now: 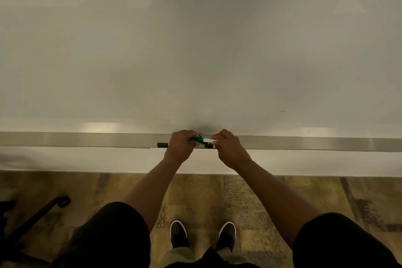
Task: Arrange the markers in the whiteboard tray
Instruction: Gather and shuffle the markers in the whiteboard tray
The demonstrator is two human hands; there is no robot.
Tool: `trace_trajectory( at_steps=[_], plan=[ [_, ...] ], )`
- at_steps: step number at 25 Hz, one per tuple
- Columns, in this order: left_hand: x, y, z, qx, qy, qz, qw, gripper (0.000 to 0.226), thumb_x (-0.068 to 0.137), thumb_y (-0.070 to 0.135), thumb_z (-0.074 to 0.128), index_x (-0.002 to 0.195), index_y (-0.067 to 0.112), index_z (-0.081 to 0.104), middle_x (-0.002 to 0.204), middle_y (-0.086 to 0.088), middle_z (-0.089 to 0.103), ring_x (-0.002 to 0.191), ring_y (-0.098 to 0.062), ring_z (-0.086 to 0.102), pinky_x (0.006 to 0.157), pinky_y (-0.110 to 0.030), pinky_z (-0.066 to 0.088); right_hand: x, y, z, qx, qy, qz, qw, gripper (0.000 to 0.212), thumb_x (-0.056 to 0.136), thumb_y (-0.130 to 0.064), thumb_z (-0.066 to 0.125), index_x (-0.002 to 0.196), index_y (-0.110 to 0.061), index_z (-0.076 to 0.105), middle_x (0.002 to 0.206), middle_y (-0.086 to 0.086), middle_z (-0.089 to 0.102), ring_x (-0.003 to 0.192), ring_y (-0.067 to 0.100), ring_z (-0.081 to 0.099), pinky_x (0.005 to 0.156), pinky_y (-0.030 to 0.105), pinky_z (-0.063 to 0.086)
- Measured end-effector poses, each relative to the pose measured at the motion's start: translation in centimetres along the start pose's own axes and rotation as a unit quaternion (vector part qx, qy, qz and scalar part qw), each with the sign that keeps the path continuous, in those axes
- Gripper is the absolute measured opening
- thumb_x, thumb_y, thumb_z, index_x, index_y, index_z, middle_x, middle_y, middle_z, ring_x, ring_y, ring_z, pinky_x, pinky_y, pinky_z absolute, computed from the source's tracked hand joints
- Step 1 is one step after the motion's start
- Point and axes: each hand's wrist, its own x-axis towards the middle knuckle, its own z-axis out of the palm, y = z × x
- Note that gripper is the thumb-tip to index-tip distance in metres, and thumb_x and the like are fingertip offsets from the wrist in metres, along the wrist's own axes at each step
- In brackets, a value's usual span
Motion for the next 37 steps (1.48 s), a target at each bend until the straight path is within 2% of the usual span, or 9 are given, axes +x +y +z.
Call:
trace_trajectory(
  at_steps=[4,7,13,17,21,25,31,35,37],
  plan=[
    [0.4,0.1,0.1,-0.004,0.017,-0.005,1.000,0.018,0.079,-0.003,0.065,0.091,0.004,0.076,0.087,-0.016,0.077,0.081,-0.028,0.068,0.074,-0.022,0.043,0.5,0.1,0.1,0.043,-0.005,0.009,0.999,0.025,0.096,-0.010,0.041,0.114,-0.011,0.059,0.102,0.013,0.062,0.092,0.030,0.054,0.077,0.040,0.046],
    [0.7,0.4,0.1,-0.008,0.037,0.006,0.999,0.020,0.077,-0.008,0.063,0.089,0.001,0.076,0.086,-0.020,0.076,0.080,-0.032,0.069,0.078,-0.028,0.049,0.8,0.0,0.2,0.046,0.004,0.009,0.999,0.022,0.095,-0.006,0.042,0.101,-0.008,0.063,0.089,0.017,0.064,0.081,0.033,0.057,0.065,0.031,0.036],
    [0.9,0.7,0.3,-0.001,0.064,0.018,0.998,0.020,0.073,-0.009,0.062,0.083,0.001,0.077,0.080,-0.020,0.076,0.074,-0.034,0.070,0.074,-0.036,0.056,1.9,0.2,-0.7,0.089,-0.014,0.022,0.996,0.019,0.092,-0.005,0.046,0.088,-0.007,0.064,0.080,0.017,0.066,0.073,0.031,0.056,0.062,0.027,0.030],
    [0.8,-0.2,0.3,0.015,0.051,-0.005,0.999,0.020,0.075,-0.006,0.064,0.086,0.004,0.076,0.083,-0.016,0.076,0.075,-0.029,0.069,0.071,-0.023,0.047,2.6,-0.1,-0.7,0.079,-0.052,0.012,0.995,0.023,0.098,-0.015,0.041,0.094,-0.012,0.064,0.090,0.013,0.067,0.085,0.034,0.060,0.070,0.035,0.041],
    [1.0,-1.5,0.3,0.017,0.049,-0.067,0.996,0.023,0.076,-0.006,0.056,0.083,0.005,0.075,0.079,-0.017,0.075,0.073,-0.030,0.067,0.068,-0.032,0.052,2.1,1.2,-0.5,0.017,0.003,0.061,0.998,0.024,0.095,-0.016,0.045,0.115,-0.020,0.058,0.114,0.006,0.063,0.107,0.031,0.054,0.086,0.042,0.041],
    [1.6,-2.9,0.2,0.038,0.023,-0.102,0.994,0.015,0.079,0.000,0.060,0.079,0.006,0.073,0.077,-0.015,0.072,0.073,-0.029,0.065,0.063,-0.026,0.044,0.8,3.7,1.0,-0.077,-0.036,0.059,0.995,0.020,0.091,-0.016,0.050,0.109,-0.021,0.057,0.107,0.003,0.064,0.104,0.027,0.054,0.085,0.041,0.039],
    [2.1,-3.3,0.4,0.093,-0.024,-0.099,0.990,0.023,0.083,0.005,0.060,0.102,0.010,0.074,0.100,-0.015,0.065,0.091,-0.032,0.063,0.084,-0.040,0.054,0.7,4.8,2.0,-0.082,-0.064,0.053,0.993,0.018,0.090,-0.024,0.056,0.107,-0.023,0.060,0.110,0.000,0.064,0.107,0.024,0.054,0.087,0.040,0.038],
    [2.2,-3.4,0.6,0.132,-0.045,-0.082,0.987,0.027,0.084,0.006,0.059,0.106,0.012,0.073,0.101,-0.015,0.064,0.094,-0.034,0.062,0.086,-0.043,0.053,1.0,5.1,2.0,-0.055,-0.080,0.077,0.992,0.020,0.089,-0.026,0.059,0.109,-0.023,0.059,0.113,0.000,0.059,0.110,0.024,0.050,0.088,0.040,0.035],
    [2.3,-3.4,0.6,0.128,-0.043,-0.081,0.988,0.023,0.082,0.004,0.058,0.098,0.010,0.074,0.098,-0.015,0.064,0.090,-0.034,0.062,0.083,-0.043,0.054,1.2,5.1,1.7,-0.019,-0.080,0.094,0.992,0.020,0.086,-0.026,0.063,0.105,-0.023,0.060,0.111,0.001,0.058,0.108,0.024,0.049,0.088,0.041,0.033]
  ],
)
